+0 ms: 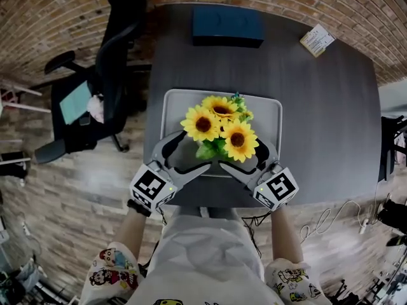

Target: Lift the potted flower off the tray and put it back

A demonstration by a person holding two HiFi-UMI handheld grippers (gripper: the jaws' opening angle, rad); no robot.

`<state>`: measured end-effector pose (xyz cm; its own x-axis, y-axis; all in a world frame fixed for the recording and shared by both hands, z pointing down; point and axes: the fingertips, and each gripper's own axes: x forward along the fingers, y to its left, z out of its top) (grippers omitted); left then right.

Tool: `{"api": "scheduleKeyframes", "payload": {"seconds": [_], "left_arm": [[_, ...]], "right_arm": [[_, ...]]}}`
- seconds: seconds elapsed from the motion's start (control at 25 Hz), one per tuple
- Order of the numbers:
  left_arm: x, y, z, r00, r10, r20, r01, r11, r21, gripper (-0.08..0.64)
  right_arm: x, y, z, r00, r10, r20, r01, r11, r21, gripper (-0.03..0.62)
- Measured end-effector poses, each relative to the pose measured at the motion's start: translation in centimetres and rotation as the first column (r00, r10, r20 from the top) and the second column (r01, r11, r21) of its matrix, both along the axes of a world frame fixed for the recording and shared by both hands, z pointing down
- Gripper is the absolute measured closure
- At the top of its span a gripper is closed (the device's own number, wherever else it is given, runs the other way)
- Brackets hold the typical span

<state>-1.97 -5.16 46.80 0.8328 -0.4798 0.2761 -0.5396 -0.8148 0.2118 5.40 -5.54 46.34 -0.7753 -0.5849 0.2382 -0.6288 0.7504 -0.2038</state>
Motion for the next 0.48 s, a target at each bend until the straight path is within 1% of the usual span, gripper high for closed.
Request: {"api": "scheduleKeyframes", "payload": {"seconds": [0.16,0.28,0.48], "left_arm": [[0.5,-0.2,1.2,0.999,0.046,0.002,-0.046,0.999,-0.002,0.127],[0.5,-0.6,1.8,0.999,0.053,0.006,-0.053,0.999,-0.001,0.127],[0.5,-1.2,2.4,0.998,0.066,0.014,-0.066,0.998,-0.014,0.131]], "right_arm": [[-0.2,-0.6,0.9,1.000,-0.014,-0.015,0.014,1.000,0.005,0.127],[-0.4,-0.9,1.5,0.999,-0.026,-0.029,0.026,1.000,0.011,0.127],[-0.4,-1.7,2.1,0.999,-0.033,-0.017,0.033,0.999,0.013,0.127]]}}
